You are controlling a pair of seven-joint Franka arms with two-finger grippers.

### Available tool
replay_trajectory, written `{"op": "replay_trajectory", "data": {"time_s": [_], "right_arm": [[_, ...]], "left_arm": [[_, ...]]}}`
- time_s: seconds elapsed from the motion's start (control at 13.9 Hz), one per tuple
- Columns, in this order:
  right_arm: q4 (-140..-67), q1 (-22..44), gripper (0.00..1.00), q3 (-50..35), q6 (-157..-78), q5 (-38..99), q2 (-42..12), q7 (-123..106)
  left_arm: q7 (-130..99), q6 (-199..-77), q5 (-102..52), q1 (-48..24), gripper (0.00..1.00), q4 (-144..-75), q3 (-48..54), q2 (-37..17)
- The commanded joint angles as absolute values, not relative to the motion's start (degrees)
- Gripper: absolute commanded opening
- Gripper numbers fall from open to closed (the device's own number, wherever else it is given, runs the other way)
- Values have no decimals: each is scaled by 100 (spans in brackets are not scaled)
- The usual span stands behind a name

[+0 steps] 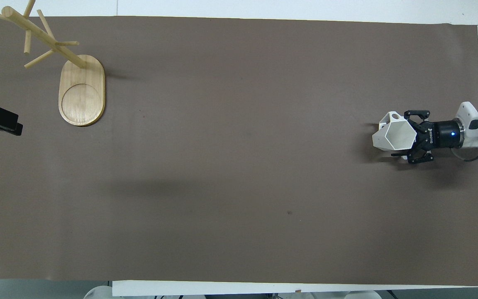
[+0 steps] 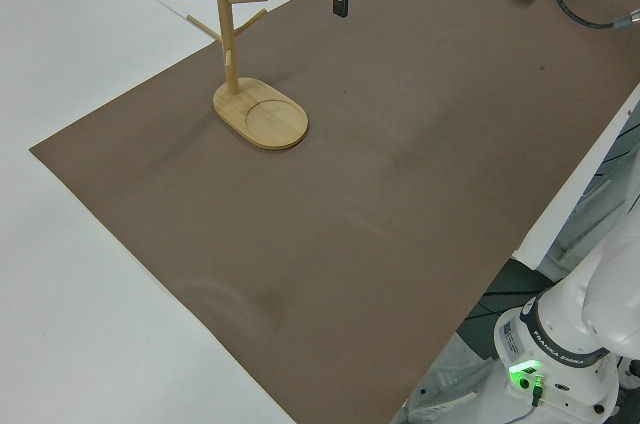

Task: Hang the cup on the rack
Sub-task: 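Lift the cup with the right gripper while the left gripper approaches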

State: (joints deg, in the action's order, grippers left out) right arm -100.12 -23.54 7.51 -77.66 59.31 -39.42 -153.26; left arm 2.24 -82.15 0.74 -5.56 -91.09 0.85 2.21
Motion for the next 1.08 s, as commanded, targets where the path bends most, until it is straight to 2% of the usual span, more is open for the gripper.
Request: {"op": "replay_trajectory", "data": {"time_s": [0.0,0.14,0.29,0.5,0.72,0.86,1.01], "right_arm": [[-10266,-2356,100,756,-7866,6047,-3762,-15486],[-10274,-2294,99,756,-7866,6047,-3762,-15495],[-10257,-2268,91,756,-7866,6047,-3762,-15486],[-10239,-2127,53,756,-7866,6108,-3762,-15486],[-10213,-2066,20,747,-7866,6214,-3762,-15338],[-10178,-1882,13,616,-7866,6354,-3675,-14969],[-10178,-1453,13,527,-8145,6564,-3359,-14531]], "left_arm": [[308,-8183,35,-563,99,-9237,35,352],[308,-8183,35,-563,99,-9237,35,352],[308,-8183,35,-563,99,-9237,35,352],[308,-8183,35,-563,99,-9237,35,352],[229,-7884,35,-711,100,-9167,105,413],[220,-7884,35,-730,100,-9176,106,413],[228,-7910,26,-677,100,-9150,88,413]]}}
